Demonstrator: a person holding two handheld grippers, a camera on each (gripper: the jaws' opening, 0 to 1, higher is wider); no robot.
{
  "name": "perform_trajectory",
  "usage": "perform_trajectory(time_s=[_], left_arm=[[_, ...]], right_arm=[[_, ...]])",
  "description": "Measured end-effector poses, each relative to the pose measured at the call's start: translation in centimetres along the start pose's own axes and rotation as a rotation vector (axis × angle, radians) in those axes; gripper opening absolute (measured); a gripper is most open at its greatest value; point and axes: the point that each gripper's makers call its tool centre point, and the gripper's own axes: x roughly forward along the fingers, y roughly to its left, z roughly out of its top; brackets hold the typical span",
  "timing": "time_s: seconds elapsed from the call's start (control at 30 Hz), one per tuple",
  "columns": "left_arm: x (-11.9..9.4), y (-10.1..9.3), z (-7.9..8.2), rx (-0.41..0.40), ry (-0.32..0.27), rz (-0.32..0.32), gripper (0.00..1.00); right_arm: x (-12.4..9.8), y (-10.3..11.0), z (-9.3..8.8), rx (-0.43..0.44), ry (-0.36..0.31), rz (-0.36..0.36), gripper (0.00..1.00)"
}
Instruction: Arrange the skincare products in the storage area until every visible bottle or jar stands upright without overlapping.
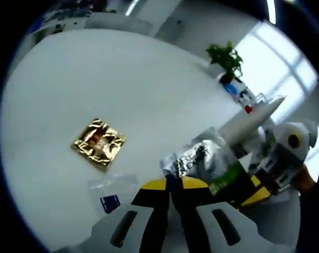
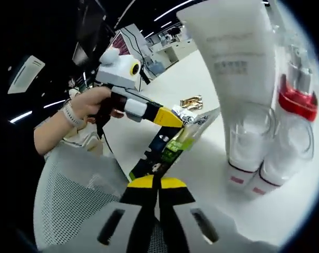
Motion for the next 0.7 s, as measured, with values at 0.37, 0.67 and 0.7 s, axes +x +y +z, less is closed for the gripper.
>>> perform_trajectory(time_s=[0.37,0.67,0.7], left_arm=[[1.4,0.4,-0.8,-0.044,0.009,-0.017,0.01],[1.7,0.4,-0.6,-0.022,0.008,-0.002,0.0],[1.7,0.6,-0.5,-0.009,0.011,0.006,0.0]], right_arm=[[0.3,-1.7,-1.5,-0.039,0.062,-0.064,0.01],[0.5,-2.2,-1.8,-0.024,0.079,-0.083,0.04],[0.5,-2.2,-1.9,-0.026,0.082,-0.087,0.04]])
